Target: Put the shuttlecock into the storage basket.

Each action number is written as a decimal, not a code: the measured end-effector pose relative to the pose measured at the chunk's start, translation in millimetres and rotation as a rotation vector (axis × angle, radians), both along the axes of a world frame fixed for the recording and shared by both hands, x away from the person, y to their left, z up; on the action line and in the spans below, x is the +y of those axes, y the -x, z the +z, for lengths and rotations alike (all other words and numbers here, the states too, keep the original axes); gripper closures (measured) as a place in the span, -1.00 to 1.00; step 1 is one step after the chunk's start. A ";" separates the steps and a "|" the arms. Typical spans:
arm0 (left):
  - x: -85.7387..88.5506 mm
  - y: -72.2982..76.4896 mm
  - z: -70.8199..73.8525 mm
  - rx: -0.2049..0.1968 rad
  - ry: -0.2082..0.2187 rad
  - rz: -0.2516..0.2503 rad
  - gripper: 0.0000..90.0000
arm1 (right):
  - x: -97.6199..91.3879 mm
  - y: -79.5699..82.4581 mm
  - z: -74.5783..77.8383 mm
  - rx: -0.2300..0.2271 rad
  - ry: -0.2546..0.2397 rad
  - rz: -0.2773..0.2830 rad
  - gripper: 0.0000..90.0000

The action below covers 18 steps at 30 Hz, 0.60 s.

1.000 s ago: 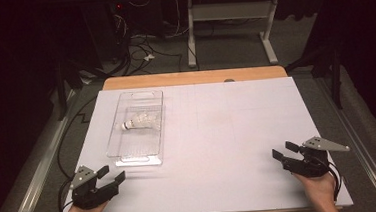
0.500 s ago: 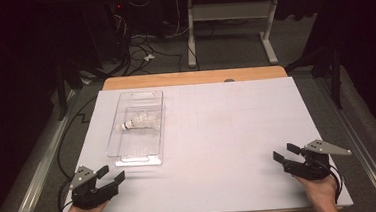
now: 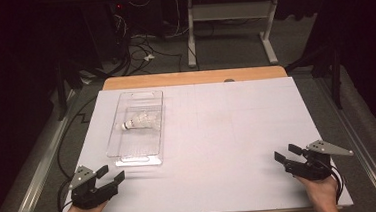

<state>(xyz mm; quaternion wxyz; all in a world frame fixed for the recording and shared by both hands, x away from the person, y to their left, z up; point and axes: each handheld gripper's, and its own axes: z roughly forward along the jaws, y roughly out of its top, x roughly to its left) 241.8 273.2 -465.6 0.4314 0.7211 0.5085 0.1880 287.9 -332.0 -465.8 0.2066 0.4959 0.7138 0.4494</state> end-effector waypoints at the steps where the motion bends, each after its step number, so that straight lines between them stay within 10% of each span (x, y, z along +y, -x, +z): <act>1: 0.0 0.0 0.0 0.000 0.000 0.000 -0.22 | -0.9 -0.3 -0.3 0.004 -0.006 -0.004 -0.28; 18: 1.8 -0.2 0.9 -0.012 0.005 0.012 -0.21 | -5.9 -0.3 0.4 -0.017 -0.036 -0.030 -0.30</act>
